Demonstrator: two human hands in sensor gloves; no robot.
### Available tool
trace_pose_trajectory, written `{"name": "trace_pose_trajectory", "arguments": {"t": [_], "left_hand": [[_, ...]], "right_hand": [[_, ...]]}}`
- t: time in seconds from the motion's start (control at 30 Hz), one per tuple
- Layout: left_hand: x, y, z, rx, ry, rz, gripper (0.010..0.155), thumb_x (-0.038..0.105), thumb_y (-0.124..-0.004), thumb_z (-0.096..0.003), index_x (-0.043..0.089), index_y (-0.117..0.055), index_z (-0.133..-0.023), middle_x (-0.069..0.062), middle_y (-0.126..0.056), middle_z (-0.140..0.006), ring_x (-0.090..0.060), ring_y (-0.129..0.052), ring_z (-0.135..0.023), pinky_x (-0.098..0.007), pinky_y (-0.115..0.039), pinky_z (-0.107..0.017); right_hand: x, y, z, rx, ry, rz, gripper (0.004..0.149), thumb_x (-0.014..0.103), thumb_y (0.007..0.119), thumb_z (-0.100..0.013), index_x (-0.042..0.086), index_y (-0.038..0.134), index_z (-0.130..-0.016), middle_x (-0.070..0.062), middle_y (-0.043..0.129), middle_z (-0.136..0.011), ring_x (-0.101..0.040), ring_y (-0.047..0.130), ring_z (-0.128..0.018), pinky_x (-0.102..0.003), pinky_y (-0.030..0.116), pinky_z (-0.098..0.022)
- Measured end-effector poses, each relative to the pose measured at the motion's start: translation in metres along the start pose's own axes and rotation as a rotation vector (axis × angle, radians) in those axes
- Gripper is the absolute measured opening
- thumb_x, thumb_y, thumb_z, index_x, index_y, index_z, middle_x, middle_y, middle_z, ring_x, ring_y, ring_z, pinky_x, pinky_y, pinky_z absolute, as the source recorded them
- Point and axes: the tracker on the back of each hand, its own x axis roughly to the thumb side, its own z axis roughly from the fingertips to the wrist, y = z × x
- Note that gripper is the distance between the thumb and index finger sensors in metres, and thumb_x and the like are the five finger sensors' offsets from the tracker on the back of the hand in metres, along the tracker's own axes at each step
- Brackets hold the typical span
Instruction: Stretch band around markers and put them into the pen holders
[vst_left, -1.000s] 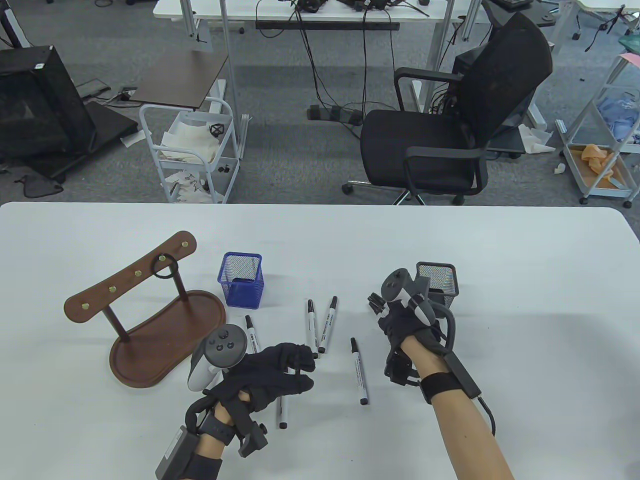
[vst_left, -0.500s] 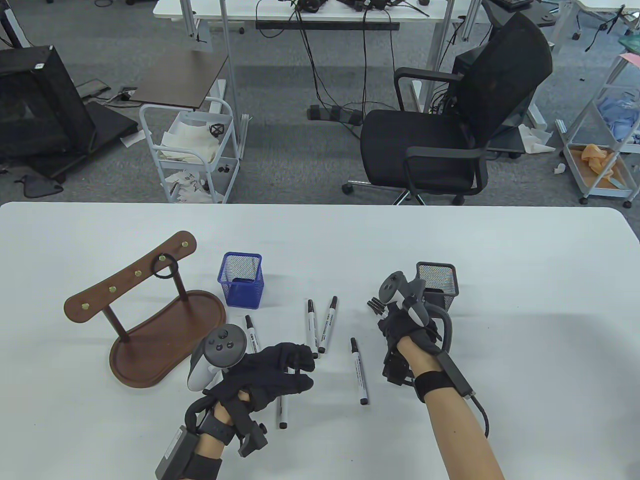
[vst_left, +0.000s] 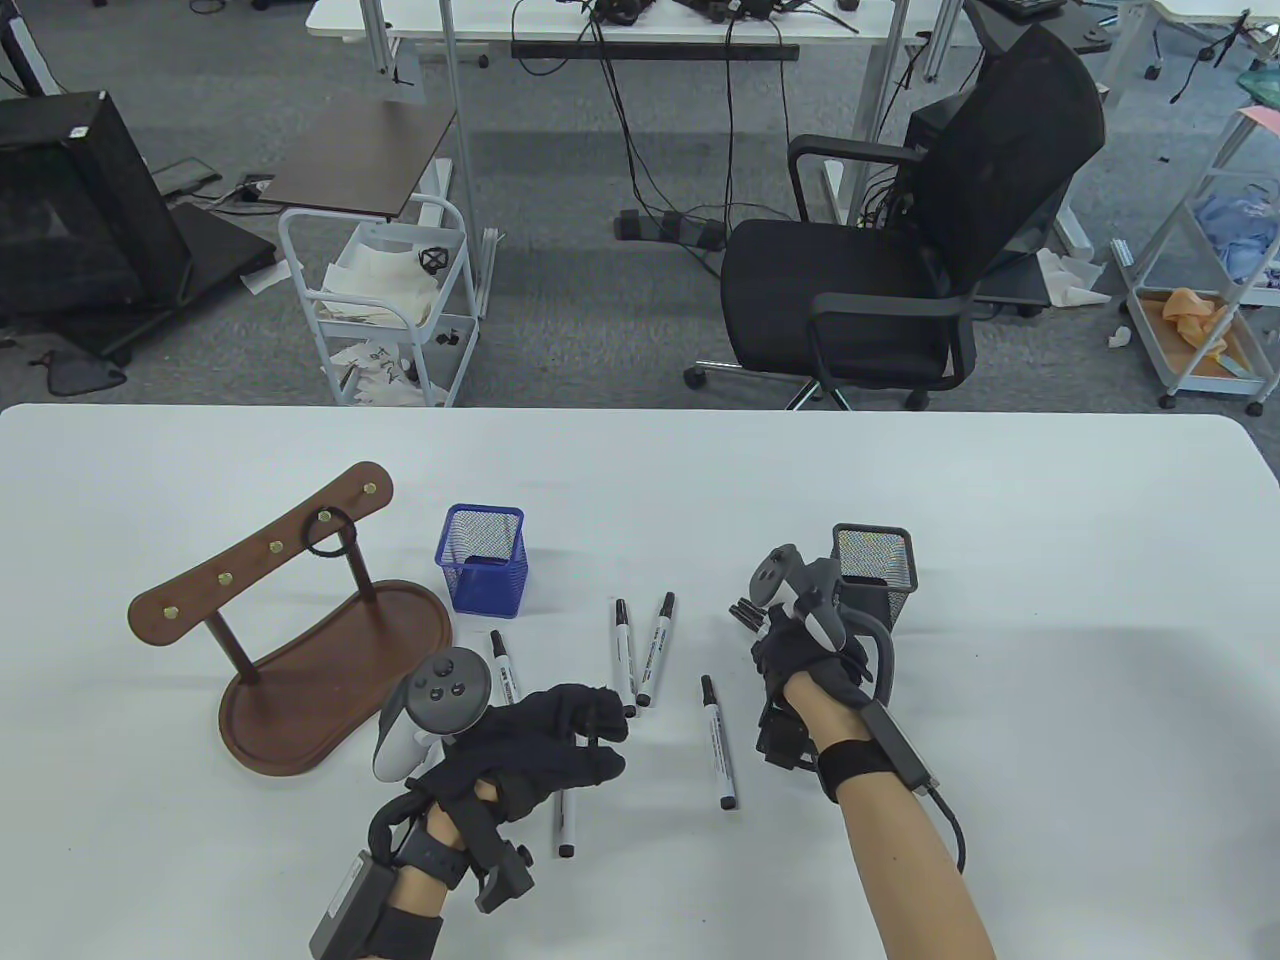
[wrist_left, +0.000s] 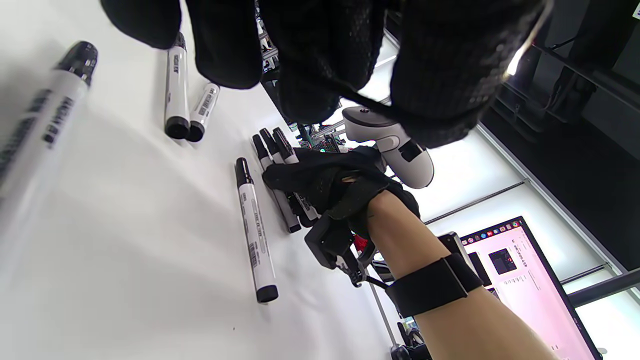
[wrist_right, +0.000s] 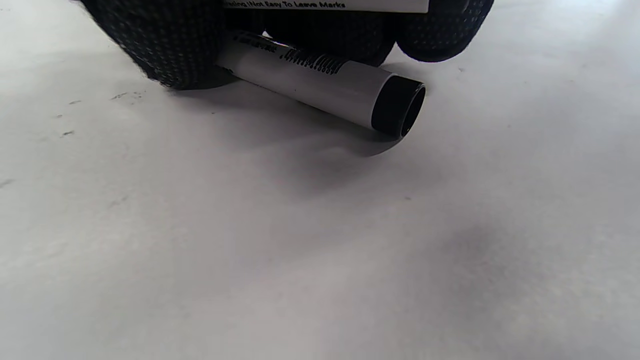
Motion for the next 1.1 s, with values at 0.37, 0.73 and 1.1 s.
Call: {"name": "trace_pose_trajectory", "arguments": {"t": [0.37,0.73,1.1], "left_hand": [[0.000,0.001,0.000,0.001,0.004,0.004,0.068,0.042,-0.092,-0.0510,0.013,-0.065,-0.105,-0.010,-0.085,-0.105,-0.047,-0.068,-0.104,-0.070,-0.054,-0.075],[-0.001,0.000,0.000,0.000,0.005,0.000,0.068,0.042,-0.092,-0.0509,0.013,-0.065,-0.105,-0.010,-0.085,-0.105,-0.046,-0.068,-0.105,-0.070,-0.054,-0.075],[-0.001,0.000,0.000,0.000,0.004,0.001,0.068,0.043,-0.092,-0.0508,0.013,-0.065,-0.105,-0.010,-0.085,-0.105,-0.046,-0.068,-0.104,-0.070,-0.054,-0.075]], "right_hand": [[0.001,0.000,0.004,0.032,-0.034,-0.013,0.052,0.038,0.078,-0.054,0.014,0.058,-0.096,-0.010,0.064,-0.096,-0.029,0.080,-0.072,-0.056,0.065,-0.067],[-0.010,-0.014,0.024,0.143,-0.113,-0.146,0.049,0.038,0.076,-0.054,0.015,0.058,-0.094,-0.014,0.065,-0.102,-0.037,0.081,-0.083,-0.057,0.070,-0.066],[-0.026,-0.016,0.044,0.223,-0.160,-0.301,0.047,0.038,0.078,-0.053,0.014,0.063,-0.091,-0.015,0.081,-0.098,-0.036,0.094,-0.081,-0.054,0.082,-0.060]]}}
